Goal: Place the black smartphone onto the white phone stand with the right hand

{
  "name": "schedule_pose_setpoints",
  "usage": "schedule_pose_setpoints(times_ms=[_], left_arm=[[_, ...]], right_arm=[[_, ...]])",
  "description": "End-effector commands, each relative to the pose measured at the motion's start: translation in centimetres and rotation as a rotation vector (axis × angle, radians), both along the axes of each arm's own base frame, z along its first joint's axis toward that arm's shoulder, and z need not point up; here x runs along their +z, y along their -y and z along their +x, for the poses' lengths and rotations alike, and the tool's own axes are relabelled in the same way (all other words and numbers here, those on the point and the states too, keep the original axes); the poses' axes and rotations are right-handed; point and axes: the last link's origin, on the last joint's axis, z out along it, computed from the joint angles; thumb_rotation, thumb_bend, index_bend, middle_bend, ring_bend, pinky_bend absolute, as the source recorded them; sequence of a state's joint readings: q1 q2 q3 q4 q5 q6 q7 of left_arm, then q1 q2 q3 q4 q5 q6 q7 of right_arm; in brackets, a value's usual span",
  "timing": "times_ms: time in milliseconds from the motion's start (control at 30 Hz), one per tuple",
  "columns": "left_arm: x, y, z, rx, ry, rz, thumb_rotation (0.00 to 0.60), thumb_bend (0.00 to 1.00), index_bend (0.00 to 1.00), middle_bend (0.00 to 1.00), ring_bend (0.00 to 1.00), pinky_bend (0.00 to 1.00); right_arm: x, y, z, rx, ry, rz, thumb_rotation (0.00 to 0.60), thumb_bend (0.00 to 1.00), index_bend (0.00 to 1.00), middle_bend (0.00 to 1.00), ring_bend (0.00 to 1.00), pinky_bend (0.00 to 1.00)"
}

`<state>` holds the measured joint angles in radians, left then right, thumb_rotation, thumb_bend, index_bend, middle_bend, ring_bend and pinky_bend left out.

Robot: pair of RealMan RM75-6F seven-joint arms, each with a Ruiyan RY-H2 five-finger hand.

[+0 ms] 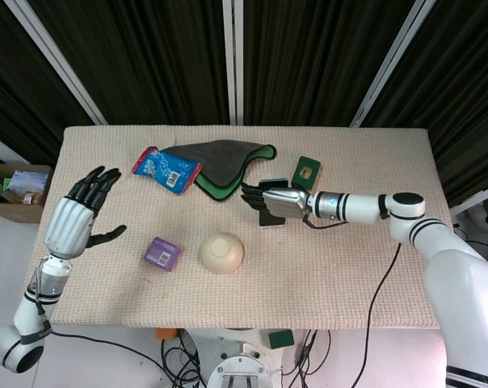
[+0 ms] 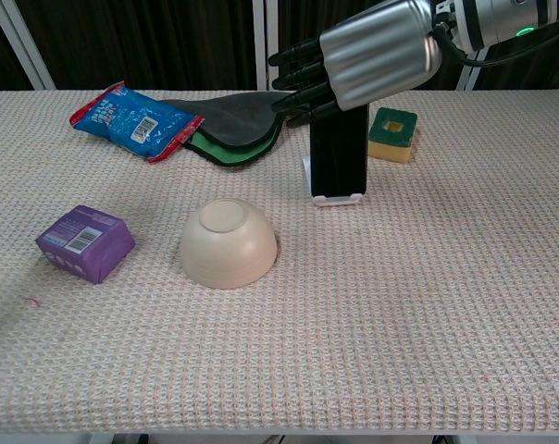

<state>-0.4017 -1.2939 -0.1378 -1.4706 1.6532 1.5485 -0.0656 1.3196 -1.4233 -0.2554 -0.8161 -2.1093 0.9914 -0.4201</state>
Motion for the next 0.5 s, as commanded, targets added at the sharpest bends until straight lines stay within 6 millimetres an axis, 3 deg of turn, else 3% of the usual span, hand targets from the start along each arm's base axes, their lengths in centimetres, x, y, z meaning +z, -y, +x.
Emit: schedule_pose_setpoints(times_ms=[33, 300, 500], left_arm=[[0.0, 0.0, 0.0, 0.0, 0.001, -0.001, 0.6, 0.0, 0.07, 0.11, 0.08, 0.25], [0.2, 0.0, 0.1, 0.001, 0.002, 0.005, 0.6, 0.0, 0.07, 0.11, 0.08, 0.25], [1.0, 0.2, 0.0, 0.005, -0.007, 0.025, 0.6, 0.0, 0.07, 0.11, 0.08, 0.25]], right_arm=[[0.2, 0.0, 0.0, -0.007, 0.006, -0.013, 0.6, 0.23, 0.0, 0.0, 0.0, 0.0], [1.5, -0.5, 0.2, -0.03, 0.067, -0.03, 0.6, 0.19, 0.0, 0.0, 0.0, 0.0], [5.8, -2.8, -0.4, -0.102, 0.287, -0.064, 0.6, 0.19, 0.0, 0.0, 0.0, 0.0]])
